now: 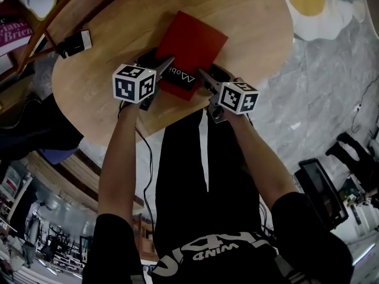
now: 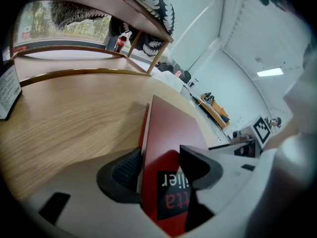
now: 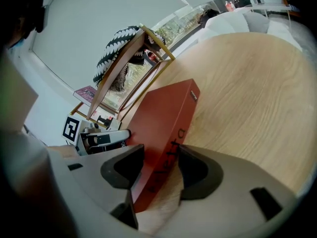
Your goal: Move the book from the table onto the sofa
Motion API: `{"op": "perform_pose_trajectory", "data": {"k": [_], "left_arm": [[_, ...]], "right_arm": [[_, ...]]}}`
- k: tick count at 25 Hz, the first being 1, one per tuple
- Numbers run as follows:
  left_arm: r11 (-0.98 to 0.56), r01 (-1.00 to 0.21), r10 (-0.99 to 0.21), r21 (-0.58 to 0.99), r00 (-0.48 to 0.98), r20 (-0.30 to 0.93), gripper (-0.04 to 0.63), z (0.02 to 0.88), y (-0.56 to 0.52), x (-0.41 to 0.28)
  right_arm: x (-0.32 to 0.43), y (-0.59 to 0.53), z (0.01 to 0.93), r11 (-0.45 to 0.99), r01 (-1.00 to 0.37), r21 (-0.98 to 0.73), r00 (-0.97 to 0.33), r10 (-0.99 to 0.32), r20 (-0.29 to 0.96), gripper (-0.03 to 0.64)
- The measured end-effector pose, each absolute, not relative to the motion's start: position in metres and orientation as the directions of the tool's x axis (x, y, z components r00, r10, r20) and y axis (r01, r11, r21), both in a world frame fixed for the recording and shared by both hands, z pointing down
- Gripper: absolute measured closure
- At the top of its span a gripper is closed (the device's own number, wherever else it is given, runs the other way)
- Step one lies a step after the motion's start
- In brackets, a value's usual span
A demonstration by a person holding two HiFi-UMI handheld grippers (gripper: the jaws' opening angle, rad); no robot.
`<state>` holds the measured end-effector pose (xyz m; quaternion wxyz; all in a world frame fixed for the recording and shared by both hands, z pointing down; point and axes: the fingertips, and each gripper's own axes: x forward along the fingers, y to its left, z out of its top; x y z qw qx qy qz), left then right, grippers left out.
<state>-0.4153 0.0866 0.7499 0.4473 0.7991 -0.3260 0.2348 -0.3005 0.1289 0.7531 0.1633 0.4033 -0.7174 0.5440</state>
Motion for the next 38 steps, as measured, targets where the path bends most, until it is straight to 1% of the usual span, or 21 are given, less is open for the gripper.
{"op": "perform_pose_trajectory", "data": {"k": [7, 17, 21, 29, 38], "left_arm": [[-0.379, -0.73, -0.305, 0.569, 0.679, 0.668, 0.357, 0.751, 0.086, -0.416], [-0.362, -0.764, -0.318, 0.534, 0.639, 0.7, 0.357, 0.746, 0.092, -0.419], [-0.364, -0.772, -0.332, 0.521, 0.63, 0.702, 0.357, 0.733, 0.099, -0.418], [-0.266, -0.776, -0.36, 0.572, 0.63, 0.688, 0.357, 0.682, 0.12, -0.423], [-0.209, -0.807, -0.416, 0.553, 0.585, 0.696, 0.357, 0.582, 0.131, -0.404]], "right_arm": [[-0.302, 0.128, 0.754, 0.063, -0.764, -0.642, -0.607, -0.408, 0.682, 0.402], [-0.304, 0.129, 0.752, 0.1, -0.775, -0.624, -0.617, -0.335, 0.712, 0.411], [-0.304, 0.135, 0.74, 0.116, -0.782, -0.612, -0.612, -0.326, 0.721, 0.416], [-0.302, 0.139, 0.68, 0.138, -0.779, -0.611, -0.613, -0.367, 0.699, 0.423], [-0.279, 0.137, 0.582, 0.156, -0.759, -0.632, -0.625, -0.448, 0.639, 0.428]]}}
